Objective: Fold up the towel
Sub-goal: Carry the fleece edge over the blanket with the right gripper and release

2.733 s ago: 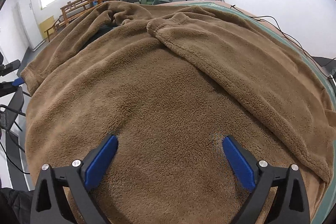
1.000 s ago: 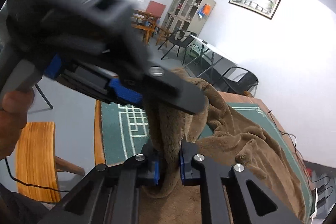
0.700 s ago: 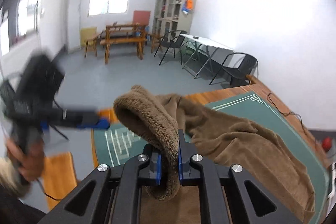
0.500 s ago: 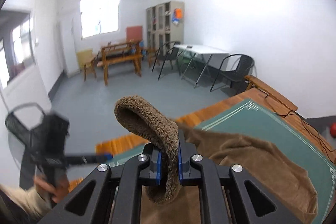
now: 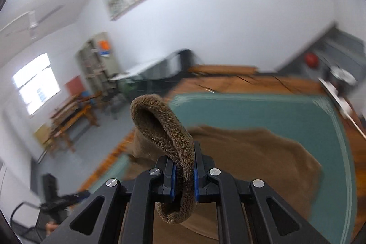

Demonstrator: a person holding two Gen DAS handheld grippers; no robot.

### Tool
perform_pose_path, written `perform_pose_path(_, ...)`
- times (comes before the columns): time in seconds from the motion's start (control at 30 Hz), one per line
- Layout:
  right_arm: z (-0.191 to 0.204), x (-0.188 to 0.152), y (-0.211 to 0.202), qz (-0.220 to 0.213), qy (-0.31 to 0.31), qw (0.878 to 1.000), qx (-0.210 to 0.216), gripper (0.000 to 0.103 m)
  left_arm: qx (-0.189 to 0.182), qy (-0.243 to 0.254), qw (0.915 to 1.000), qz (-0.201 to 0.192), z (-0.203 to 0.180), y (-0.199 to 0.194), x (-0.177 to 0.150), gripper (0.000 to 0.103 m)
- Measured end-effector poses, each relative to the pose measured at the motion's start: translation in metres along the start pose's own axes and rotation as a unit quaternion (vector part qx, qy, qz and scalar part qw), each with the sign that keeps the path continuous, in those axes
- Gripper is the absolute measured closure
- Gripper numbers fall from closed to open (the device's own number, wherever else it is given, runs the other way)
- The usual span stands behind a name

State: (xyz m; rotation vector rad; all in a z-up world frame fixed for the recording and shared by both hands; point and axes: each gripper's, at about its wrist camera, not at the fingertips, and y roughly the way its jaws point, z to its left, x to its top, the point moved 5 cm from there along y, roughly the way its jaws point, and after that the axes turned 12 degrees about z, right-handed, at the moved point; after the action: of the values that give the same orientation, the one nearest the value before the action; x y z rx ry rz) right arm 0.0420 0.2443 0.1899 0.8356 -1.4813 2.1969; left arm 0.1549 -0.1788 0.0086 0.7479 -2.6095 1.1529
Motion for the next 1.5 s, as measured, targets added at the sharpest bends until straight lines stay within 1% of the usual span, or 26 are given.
perform_pose_path(0.1, -0.048, -0.025, 0.019, 0.024, 0.047, 0.999, -0.003, 0.091, 0.021, 0.009, 0.9997, 0.008, -0.008, 0.011, 0.007, 0.026)
perform_pose_path(0.2, -0.082, -0.046, 0.037, 0.039, 0.081, 0.996, 0.005, 0.091, 0.045, 0.022, 0.9987, 0.01, -0.018, 0.02, 0.016, 0.025)
perform_pose_path(0.3, -0.106, -0.058, 0.053, 0.051, 0.101, 0.993, 0.017, 0.091, 0.073, 0.045, 0.9962, 0.008, -0.034, 0.031, 0.025, 0.024)
perform_pose_path(0.37, -0.114, -0.063, 0.058, 0.052, 0.107, 0.993, 0.024, 0.091, 0.095, 0.066, 0.9932, 0.011, -0.044, 0.048, 0.037, 0.024)
perform_pose_path(0.47, -0.119, -0.066, 0.055, 0.04, 0.107, 0.993, 0.03, 0.091, 0.123, 0.083, 0.9883, 0.034, -0.053, 0.078, 0.046, 0.023)
perform_pose_path(0.53, -0.123, -0.072, 0.053, 0.036, 0.104, 0.994, 0.018, 0.091, 0.132, 0.085, 0.9856, 0.062, -0.053, 0.101, 0.049, 0.023)
perform_pose_path(0.6, -0.13, -0.079, 0.055, 0.04, 0.099, 0.994, -0.006, 0.091, 0.145, 0.087, 0.9821, 0.082, -0.053, 0.117, 0.049, 0.023)
perform_pose_path(0.67, -0.141, -0.087, 0.061, 0.051, 0.101, 0.993, -0.034, 0.091, 0.168, 0.099, 0.9763, 0.094, -0.052, 0.131, 0.047, 0.023)
perform_pose_path(0.7, -0.147, -0.092, 0.063, 0.058, 0.104, 0.992, -0.049, 0.091, 0.179, 0.108, 0.9739, 0.089, -0.053, 0.133, 0.048, 0.023)
perform_pose_path(0.73, -0.151, -0.095, 0.067, 0.069, 0.101, 0.99, -0.065, 0.086, 0.199, 0.121, 0.9691, 0.081, -0.054, 0.134, 0.048, 0.023)
perform_pose_path(0.77, -0.154, -0.098, 0.07, 0.083, 0.095, 0.989, -0.081, 0.076, 0.214, 0.128, 0.9651, 0.08, -0.053, 0.136, 0.048, 0.023)
perform_pose_path(0.8, -0.158, -0.101, 0.074, 0.096, 0.09, 0.986, -0.098, 0.069, 0.228, 0.135, 0.9609, 0.08, -0.052, 0.138, 0.049, 0.022)
perform_pose_path(0.87, -0.16, -0.103, 0.071, 0.091, 0.074, 0.984, -0.13, 0.044, 0.236, 0.136, 0.9591, 0.079, -0.05, 0.137, 0.051, 0.022)
perform_pose_path(0.9, -0.16, -0.103, 0.068, 0.086, 0.068, 0.983, -0.148, 0.037, 0.242, 0.133, 0.9579, 0.077, -0.047, 0.136, 0.053, 0.022)
perform_pose_path(0.93, -0.161, -0.102, 0.064, 0.08, 0.059, 0.98, -0.17, 0.025, 0.243, 0.128, 0.9585, 0.076, -0.045, 0.134, 0.054, 0.022)
perform_pose_path(1.0, -0.158, -0.099, 0.053, 0.062, 0.038, 0.977, -0.202, 0.024, 0.243, 0.119, 0.9599, 0.073, -0.039, 0.129, 0.058, 0.022)
perform_pose_path(1.07, -0.151, -0.097, 0.043, 0.046, 0.021, 0.977, -0.209, 0.023, 0.23, 0.101, 0.9651, 0.073, -0.039, 0.121, 0.057, 0.022)
perform_pose_path(1.1, -0.146, -0.094, 0.038, 0.035, 0.01, 0.979, -0.2, 0.023, 0.225, 0.098, 0.9671, 0.068, -0.043, 0.117, 0.058, 0.022)
perform_pose_path(1.2, -0.115, -0.088, 0.034, 0.017, -0.043, 0.985, -0.166, 0.023, 0.228, 0.115, 0.9659, 0.044, -0.064, 0.11, 0.061, 0.022)
perform_pose_path(1.3, -0.085, -0.086, 0.052, 0.034, -0.104, 0.984, -0.141, 0.023, 0.225, 0.144, 0.9635, 0.023, -0.09, 0.106, 0.06, 0.022)
perform_pose_path(1.37, -0.077, -0.086, 0.072, 0.058, -0.128, 0.982, -0.129, 0.023, 0.224, 0.148, 0.9631, 0.021, -0.096, 0.11, 0.061, 0.022)
perform_pose_path(1.43, -0.081, -0.088, 0.092, 0.083, -0.129, 0.98, -0.123, 0.023, 0.226, 0.146, 0.9627, 0.025, -0.094, 0.119, 0.061, 0.022)
perform_pose_path(1.5, -0.089, -0.091, 0.109, 0.107, -0.117, 0.98, -0.123, 0.023, 0.243, 0.137, 0.9597, 0.03, -0.085, 0.129, 0.066, 0.022)
